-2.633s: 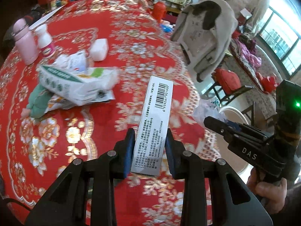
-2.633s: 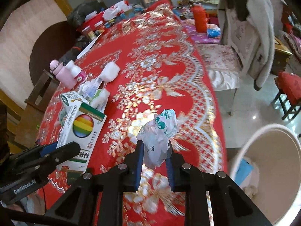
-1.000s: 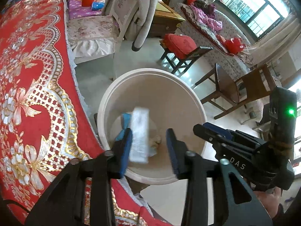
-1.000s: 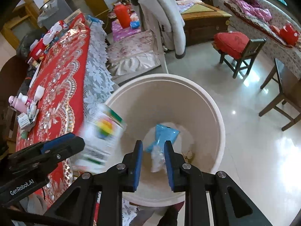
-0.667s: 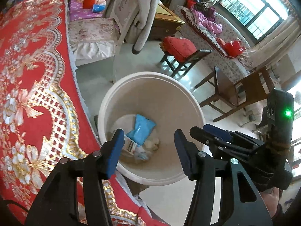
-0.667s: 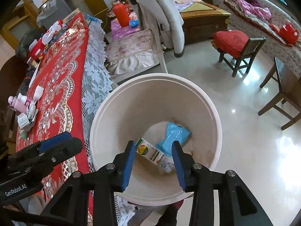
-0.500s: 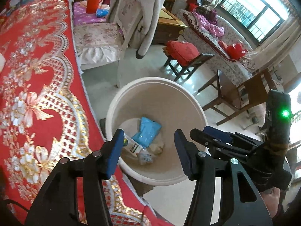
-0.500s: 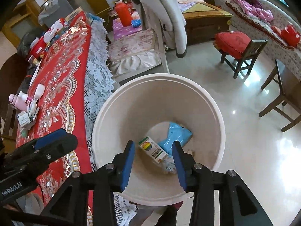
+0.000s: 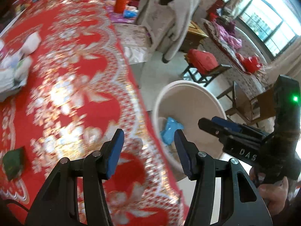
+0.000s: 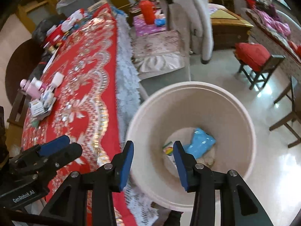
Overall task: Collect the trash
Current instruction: 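Move both open tools back over the table toward remaining trash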
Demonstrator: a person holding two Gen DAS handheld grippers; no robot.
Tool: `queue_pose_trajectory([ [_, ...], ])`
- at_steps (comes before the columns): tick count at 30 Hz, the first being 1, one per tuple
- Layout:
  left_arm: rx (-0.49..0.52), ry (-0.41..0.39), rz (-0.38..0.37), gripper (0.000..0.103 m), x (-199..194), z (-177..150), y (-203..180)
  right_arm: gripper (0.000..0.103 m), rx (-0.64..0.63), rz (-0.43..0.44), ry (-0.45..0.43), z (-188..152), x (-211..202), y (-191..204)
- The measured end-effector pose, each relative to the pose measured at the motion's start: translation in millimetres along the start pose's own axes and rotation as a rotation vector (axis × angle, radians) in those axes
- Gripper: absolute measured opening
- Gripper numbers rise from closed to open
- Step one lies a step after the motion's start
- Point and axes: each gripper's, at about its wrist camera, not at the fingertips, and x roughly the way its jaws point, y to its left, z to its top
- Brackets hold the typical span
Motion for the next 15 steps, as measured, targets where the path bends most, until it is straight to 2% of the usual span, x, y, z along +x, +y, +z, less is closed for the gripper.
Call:
queue_pose_trajectory([
  [15,-0.229,-0.007,0.124,0.054,-30.3,-34.6,115.6,0.042,-0.208,0.103,0.068,15.9,42.9,111.9],
])
